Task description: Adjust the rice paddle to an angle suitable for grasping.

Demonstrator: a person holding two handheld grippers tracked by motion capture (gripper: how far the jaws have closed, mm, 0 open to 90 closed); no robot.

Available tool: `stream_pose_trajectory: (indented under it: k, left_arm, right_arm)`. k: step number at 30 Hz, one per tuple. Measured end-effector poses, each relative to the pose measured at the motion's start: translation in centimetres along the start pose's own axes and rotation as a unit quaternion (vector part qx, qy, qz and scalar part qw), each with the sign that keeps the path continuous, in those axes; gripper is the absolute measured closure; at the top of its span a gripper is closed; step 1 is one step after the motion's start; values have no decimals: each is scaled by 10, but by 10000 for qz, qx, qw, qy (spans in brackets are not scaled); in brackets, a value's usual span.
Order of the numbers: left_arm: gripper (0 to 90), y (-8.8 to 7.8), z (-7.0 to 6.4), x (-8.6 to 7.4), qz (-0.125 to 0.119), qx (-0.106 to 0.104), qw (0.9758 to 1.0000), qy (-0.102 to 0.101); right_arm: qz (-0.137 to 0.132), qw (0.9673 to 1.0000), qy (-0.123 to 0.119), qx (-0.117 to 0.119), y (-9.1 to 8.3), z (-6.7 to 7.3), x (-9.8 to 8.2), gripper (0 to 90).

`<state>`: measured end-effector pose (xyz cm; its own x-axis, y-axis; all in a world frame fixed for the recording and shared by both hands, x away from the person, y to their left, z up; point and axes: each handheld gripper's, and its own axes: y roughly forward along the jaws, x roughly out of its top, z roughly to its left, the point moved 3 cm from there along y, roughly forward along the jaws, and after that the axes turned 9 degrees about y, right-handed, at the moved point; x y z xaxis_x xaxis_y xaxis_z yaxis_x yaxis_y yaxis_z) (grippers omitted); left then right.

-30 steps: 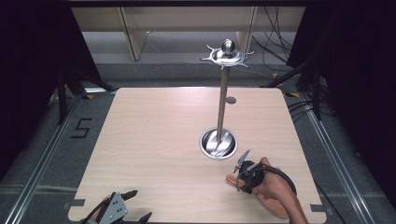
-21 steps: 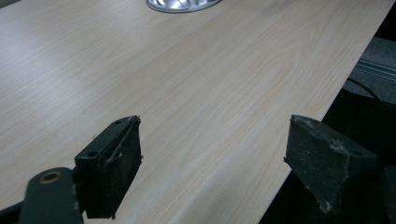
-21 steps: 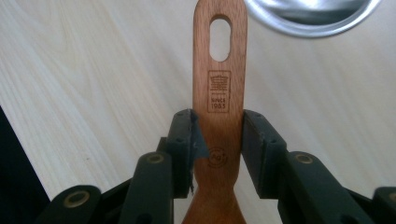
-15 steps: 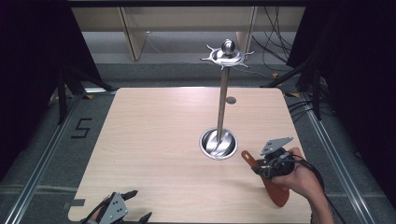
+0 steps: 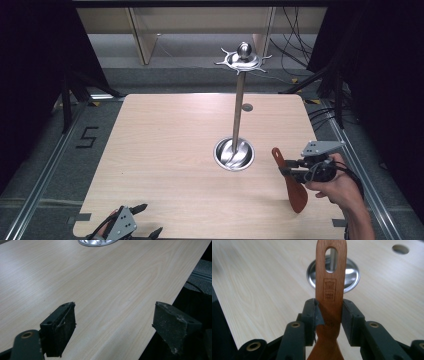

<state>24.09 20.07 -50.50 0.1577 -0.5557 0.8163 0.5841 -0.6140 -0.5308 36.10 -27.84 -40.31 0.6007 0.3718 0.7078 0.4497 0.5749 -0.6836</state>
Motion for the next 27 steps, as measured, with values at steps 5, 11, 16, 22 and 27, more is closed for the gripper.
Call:
stream_pose_trajectory:
  k: [5,11,16,22,27]
  left_arm:
    - [177,0,1,1,-26,-1,9999,145]
    - [177,0,1,1,-65,60,10000,6]
    - [177,1,1,2,-129,100,9999,-38]
    - [177,1,1,2,-127,89,9999,-36]
    - [178,2,0,2,-200,105,9997,-111]
  right_arm:
    - [-302,9995,16,2,-8,-1,5,671]
    - [-657,9978,-23,-16,-18,3,16,670]
    - [-881,9961,-27,20,-23,4,26,671]
    - [-1200,9927,-66,0,-24,7,39,671]
    - [-1566,9876,-144,24,-29,10,54,671]
